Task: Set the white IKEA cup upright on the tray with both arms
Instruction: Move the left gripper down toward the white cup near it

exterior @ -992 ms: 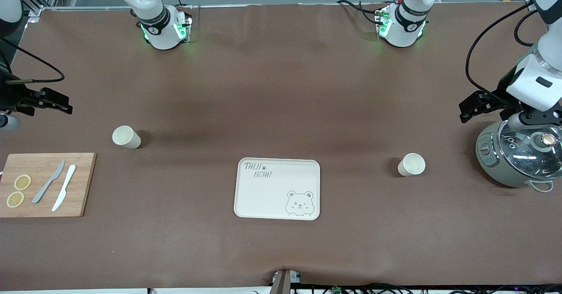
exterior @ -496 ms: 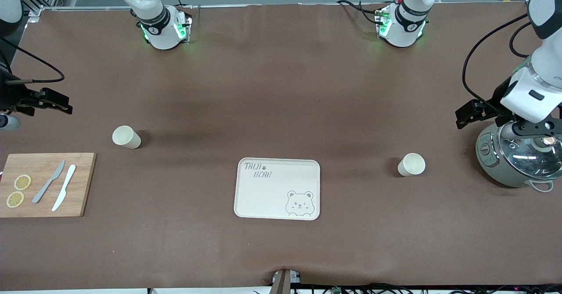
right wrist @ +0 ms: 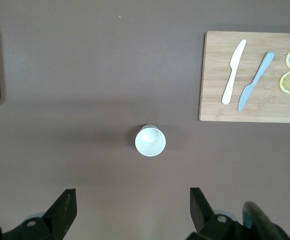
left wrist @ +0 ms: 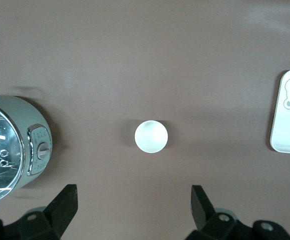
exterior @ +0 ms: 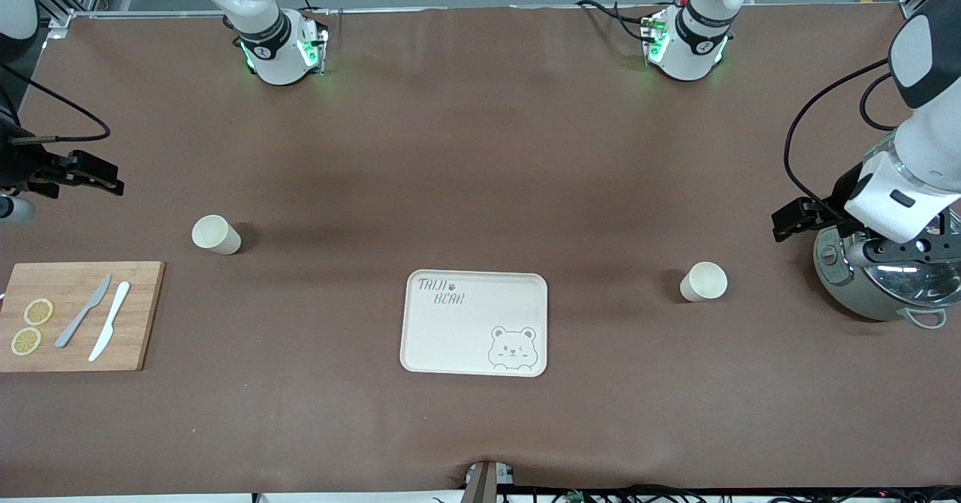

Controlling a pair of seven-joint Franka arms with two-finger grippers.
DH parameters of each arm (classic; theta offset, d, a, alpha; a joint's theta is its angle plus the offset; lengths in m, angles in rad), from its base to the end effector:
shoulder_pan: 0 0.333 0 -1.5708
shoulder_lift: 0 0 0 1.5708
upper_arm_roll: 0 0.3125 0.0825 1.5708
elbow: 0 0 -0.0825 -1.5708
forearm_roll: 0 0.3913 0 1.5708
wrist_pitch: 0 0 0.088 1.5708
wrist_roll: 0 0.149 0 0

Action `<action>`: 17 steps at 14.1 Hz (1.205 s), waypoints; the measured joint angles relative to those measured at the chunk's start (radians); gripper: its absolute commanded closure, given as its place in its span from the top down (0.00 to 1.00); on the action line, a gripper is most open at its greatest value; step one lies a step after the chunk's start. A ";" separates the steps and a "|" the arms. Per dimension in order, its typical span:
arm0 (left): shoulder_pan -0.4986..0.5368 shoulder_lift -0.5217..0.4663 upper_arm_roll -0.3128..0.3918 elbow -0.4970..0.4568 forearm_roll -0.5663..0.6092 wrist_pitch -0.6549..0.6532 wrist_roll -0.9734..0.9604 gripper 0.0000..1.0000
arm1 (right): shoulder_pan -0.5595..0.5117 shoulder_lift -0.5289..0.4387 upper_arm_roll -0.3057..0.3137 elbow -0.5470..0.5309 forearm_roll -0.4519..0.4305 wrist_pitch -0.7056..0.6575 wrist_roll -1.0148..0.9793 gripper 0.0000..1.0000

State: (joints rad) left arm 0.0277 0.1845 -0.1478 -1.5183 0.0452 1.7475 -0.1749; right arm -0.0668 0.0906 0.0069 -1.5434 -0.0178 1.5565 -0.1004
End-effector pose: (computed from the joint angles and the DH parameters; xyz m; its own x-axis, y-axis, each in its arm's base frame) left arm 0.6283 -0.0634 0.5116 0.9975 0.0507 0.0491 0.0512 -0.9986 -0.0094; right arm 0.5812 -0.0377 0.5390 0.9961 0.0404 -0.0787 0.0413 -0.9991 0.0093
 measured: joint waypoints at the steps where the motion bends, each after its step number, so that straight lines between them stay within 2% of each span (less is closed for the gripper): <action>1: 0.000 0.000 0.000 0.001 0.000 0.000 0.000 1.00 | 0.000 0.000 0.000 0.000 0.000 0.000 0.000 1.00; 12: -0.003 0.004 0.000 0.002 0.000 0.000 0.004 1.00 | -0.001 0.000 -0.001 0.000 0.000 0.000 0.000 1.00; 17: 0.004 0.017 0.002 0.000 0.000 0.000 0.080 1.00 | -0.002 0.000 -0.001 0.000 0.000 0.000 0.000 1.00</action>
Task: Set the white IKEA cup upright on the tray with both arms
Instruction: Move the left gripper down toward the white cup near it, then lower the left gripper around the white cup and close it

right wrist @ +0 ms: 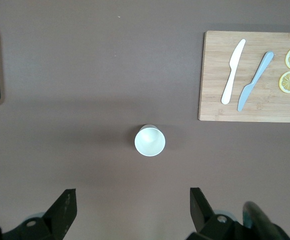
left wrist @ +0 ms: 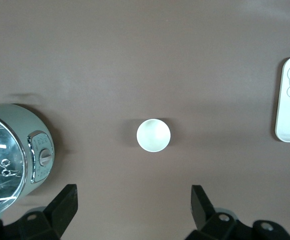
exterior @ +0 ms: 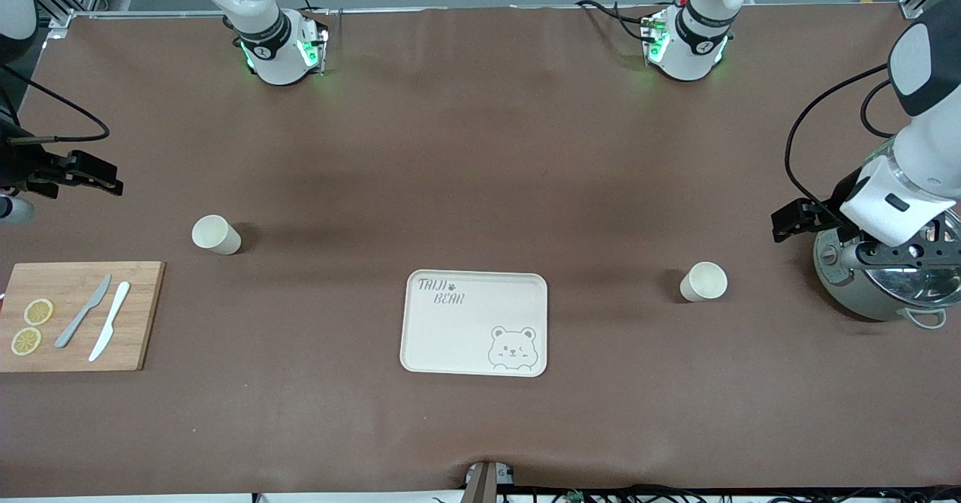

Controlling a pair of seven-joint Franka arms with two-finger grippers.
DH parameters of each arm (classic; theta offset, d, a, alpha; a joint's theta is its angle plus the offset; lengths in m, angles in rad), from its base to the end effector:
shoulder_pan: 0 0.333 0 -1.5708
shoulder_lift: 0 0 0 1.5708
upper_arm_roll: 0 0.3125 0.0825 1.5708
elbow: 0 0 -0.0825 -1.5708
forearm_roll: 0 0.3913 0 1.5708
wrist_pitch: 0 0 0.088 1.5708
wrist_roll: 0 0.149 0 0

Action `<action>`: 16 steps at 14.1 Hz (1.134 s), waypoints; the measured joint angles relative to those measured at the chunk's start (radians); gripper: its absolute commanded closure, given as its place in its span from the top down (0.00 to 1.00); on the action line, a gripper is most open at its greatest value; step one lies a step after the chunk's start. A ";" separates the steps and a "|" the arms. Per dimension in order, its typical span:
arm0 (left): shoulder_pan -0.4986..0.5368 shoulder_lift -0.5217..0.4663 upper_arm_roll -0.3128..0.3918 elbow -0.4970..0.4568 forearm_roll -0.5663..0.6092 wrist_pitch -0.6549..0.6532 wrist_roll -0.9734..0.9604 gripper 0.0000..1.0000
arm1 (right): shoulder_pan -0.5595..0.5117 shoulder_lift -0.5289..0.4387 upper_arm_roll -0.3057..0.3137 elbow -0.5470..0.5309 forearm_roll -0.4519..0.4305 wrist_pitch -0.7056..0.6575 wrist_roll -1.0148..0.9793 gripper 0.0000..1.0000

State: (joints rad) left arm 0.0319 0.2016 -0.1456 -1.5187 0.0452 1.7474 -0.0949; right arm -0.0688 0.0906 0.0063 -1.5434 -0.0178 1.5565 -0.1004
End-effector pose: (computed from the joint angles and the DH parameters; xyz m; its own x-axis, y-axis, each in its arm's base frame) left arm 0.6316 -0.0594 0.5006 0.9993 -0.0229 0.0306 -0.0226 -0.9997 -0.0128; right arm 0.5811 -0.0392 0.5390 0.9962 0.0378 -0.0788 0.0387 -0.9992 0.0093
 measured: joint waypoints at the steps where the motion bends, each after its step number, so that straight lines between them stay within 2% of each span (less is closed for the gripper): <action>1: 0.000 0.002 0.000 0.000 0.000 0.000 0.002 1.00 | 0.000 0.000 0.000 0.000 0.000 0.000 0.000 1.00; 13: -0.005 0.017 -0.004 -0.005 0.000 0.003 0.003 1.00 | -0.001 0.003 0.000 0.000 0.000 -0.001 0.000 1.00; 16: -0.009 0.049 -0.008 -0.071 0.000 0.115 0.003 1.00 | -0.002 0.019 -0.001 0.000 0.000 -0.001 0.000 1.00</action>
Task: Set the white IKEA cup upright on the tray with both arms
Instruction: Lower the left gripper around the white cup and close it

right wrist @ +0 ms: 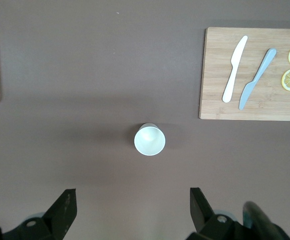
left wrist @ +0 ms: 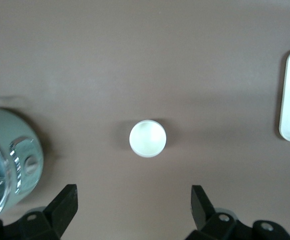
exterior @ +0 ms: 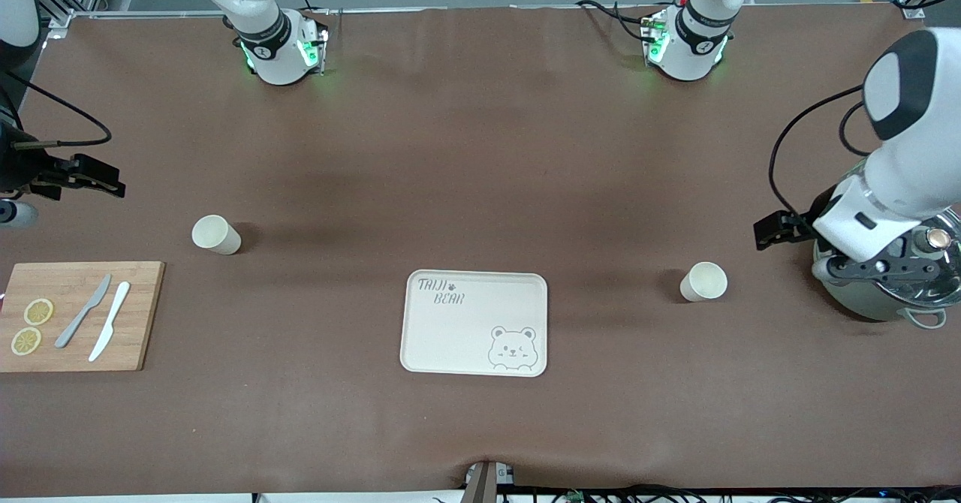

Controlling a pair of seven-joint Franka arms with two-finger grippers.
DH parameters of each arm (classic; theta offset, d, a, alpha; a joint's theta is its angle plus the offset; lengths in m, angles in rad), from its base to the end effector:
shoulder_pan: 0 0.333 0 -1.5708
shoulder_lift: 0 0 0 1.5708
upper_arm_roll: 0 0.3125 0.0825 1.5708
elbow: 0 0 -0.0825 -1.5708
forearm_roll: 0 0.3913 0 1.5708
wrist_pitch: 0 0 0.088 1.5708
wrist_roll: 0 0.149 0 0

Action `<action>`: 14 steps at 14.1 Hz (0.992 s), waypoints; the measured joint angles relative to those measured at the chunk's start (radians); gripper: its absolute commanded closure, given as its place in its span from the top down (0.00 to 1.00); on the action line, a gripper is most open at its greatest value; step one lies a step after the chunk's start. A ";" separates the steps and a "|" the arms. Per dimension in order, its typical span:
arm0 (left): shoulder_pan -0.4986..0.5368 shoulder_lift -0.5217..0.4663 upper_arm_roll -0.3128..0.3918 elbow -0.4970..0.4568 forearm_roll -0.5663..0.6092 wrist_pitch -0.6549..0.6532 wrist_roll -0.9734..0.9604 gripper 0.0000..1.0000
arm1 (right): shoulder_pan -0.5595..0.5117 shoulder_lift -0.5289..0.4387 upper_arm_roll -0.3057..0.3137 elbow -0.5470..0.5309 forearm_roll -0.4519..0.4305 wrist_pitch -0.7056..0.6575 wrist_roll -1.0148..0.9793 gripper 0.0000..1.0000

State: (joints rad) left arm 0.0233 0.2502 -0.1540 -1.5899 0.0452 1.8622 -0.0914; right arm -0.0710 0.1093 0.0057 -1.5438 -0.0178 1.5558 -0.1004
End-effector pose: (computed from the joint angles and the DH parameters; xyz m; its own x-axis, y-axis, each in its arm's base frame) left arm 0.6435 -0.0718 0.4454 0.9986 -0.0466 0.0255 -0.0465 -0.9989 -0.0033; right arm 0.5845 -0.0410 0.5279 0.9945 0.0352 -0.0984 0.0360 -0.9993 0.0073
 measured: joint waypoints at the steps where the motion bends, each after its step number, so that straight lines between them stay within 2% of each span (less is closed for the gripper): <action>1: 0.001 0.011 0.000 -0.041 0.000 0.066 0.000 1.00 | -0.001 0.004 0.000 0.000 0.000 0.000 0.000 1.00; 3: 0.004 0.034 0.000 -0.116 0.000 0.157 0.000 0.97 | -0.002 0.006 -0.001 0.000 0.000 0.000 0.000 1.00; 6: 0.008 0.054 0.001 -0.183 0.000 0.207 0.000 0.96 | -0.002 0.006 -0.001 0.001 0.000 0.000 0.000 1.00; 10: 0.033 0.084 0.002 -0.236 0.000 0.283 0.000 0.81 | -0.002 0.006 -0.001 0.001 0.000 0.000 0.000 1.00; 13: 0.038 0.145 0.002 -0.245 0.000 0.333 0.000 0.71 | -0.002 0.006 -0.001 0.001 0.000 0.000 0.000 1.00; 14: 0.041 0.168 0.002 -0.245 0.000 0.349 0.000 0.64 | -0.002 0.006 -0.001 0.001 0.000 0.000 0.000 1.00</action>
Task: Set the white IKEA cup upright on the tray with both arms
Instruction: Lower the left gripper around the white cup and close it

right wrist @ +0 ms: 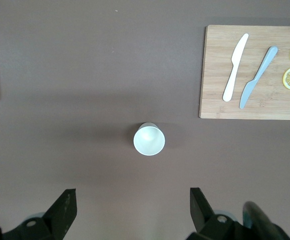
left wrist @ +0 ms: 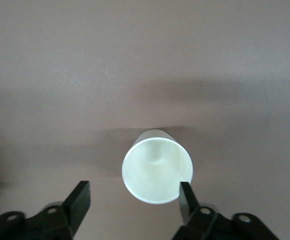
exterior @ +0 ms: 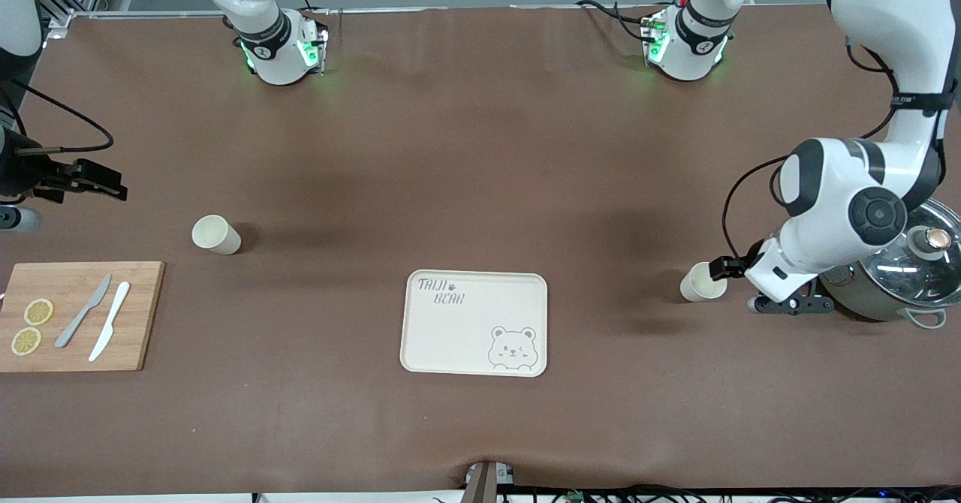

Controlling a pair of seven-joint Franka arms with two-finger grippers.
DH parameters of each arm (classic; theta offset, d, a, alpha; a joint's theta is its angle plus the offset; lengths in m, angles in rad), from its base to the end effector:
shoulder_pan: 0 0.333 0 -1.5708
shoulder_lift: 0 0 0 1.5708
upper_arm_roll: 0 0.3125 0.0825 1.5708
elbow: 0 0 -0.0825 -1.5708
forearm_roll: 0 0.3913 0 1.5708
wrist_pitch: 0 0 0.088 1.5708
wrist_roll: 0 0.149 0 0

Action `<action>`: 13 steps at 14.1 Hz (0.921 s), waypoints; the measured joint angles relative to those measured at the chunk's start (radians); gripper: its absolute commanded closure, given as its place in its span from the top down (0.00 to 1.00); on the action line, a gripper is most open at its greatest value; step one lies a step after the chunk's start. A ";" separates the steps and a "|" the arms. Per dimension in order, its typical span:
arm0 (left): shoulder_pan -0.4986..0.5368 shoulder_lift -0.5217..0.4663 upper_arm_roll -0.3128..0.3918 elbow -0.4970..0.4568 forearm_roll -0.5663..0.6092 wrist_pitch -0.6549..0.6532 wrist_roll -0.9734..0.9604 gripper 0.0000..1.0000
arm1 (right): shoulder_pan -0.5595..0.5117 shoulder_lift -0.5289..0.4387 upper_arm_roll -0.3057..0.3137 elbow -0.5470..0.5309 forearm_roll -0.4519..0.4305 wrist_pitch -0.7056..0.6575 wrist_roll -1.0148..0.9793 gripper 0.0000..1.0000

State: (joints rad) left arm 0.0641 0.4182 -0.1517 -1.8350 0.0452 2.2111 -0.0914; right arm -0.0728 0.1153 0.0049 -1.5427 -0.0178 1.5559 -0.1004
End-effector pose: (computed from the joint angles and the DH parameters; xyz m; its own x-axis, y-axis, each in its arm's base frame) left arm 0.6381 -0.0497 0.2525 0.9992 -0.0126 -0.0388 -0.0117 -0.9997 0.0227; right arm 0.5857 -0.0426 0.5249 0.9941 0.0326 -0.1031 0.0335 -0.9994 0.0069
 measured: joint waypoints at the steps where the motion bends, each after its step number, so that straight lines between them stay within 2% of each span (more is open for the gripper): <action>1: 0.002 0.022 0.000 0.000 0.000 0.016 0.000 0.60 | 0.000 0.000 0.000 0.000 0.000 0.000 0.000 1.00; 5: 0.003 0.078 0.000 0.000 0.000 0.058 0.000 0.52 | 0.000 0.000 0.000 0.000 0.000 0.000 0.000 1.00; 8: 0.003 0.092 0.000 0.000 0.000 0.063 0.000 0.37 | -0.001 0.000 0.000 0.000 0.000 0.000 0.000 1.00; 13: 0.003 0.102 0.000 0.001 0.000 0.063 0.000 0.07 | -0.001 0.001 0.000 0.000 0.000 0.000 0.000 1.00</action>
State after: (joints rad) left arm 0.0676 0.5205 -0.1518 -1.8345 0.0453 2.2739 -0.0914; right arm -0.0737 0.1160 0.0051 -1.5428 -0.0178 1.5559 -0.1004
